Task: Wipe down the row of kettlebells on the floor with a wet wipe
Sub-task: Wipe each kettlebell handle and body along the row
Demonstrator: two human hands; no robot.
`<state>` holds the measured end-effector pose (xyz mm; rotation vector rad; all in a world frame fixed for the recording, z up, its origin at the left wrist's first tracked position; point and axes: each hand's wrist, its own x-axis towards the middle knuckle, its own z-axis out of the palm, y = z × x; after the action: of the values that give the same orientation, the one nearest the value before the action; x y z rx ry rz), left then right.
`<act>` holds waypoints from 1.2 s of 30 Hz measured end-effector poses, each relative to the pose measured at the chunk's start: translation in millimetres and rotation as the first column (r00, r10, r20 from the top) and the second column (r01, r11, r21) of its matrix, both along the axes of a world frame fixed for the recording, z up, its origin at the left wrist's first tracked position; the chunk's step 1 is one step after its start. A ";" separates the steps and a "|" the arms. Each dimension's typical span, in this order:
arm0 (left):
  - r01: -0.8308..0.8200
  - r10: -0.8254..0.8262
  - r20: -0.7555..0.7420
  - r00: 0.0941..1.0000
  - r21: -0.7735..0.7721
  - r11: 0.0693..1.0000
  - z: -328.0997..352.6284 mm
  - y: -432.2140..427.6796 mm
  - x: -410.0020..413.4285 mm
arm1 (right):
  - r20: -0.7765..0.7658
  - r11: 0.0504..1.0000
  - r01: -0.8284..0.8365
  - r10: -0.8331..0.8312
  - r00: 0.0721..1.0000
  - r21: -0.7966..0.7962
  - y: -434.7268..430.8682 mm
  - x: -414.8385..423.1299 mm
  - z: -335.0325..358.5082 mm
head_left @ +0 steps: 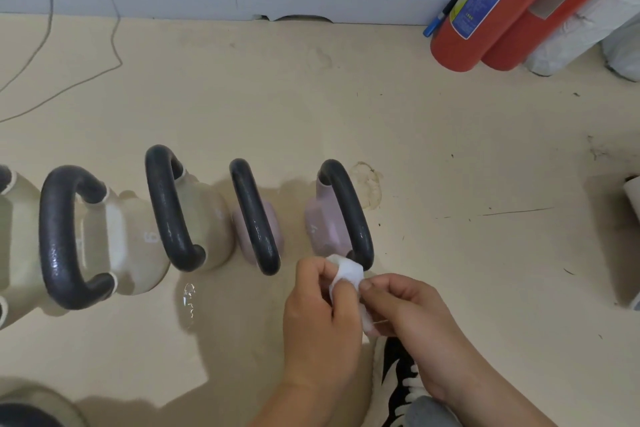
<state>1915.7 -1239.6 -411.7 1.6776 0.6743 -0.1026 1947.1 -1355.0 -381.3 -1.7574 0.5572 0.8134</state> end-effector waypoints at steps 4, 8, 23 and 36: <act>-0.092 0.092 0.087 0.992 -0.004 0.996 13.7 6.4 16.0 | 0.056 0.991 0.137 -0.137 0.989 0.012 -4.4 1.5 1.0; -0.024 0.016 0.132 0.991 0.057 0.998 24.7 16.6 45.6 | 0.145 0.952 0.308 -0.305 0.941 0.003 -9.4 13.7 -2.4; 0.413 -0.532 0.155 0.833 0.465 0.783 8.1 8.7 42.6 | 0.241 0.914 0.405 -0.398 0.885 0.023 -6.4 28.3 -13.9; 0.036 -0.050 0.138 0.989 0.103 0.994 12.0 11.3 42.1 | 0.141 0.919 0.386 -0.394 0.908 0.080 -3.1 28.8 -16.7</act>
<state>1957.8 -1228.2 -399.8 1.7785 0.5451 0.0189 1975.9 -1358.1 -398.0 -1.5742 0.7473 0.4023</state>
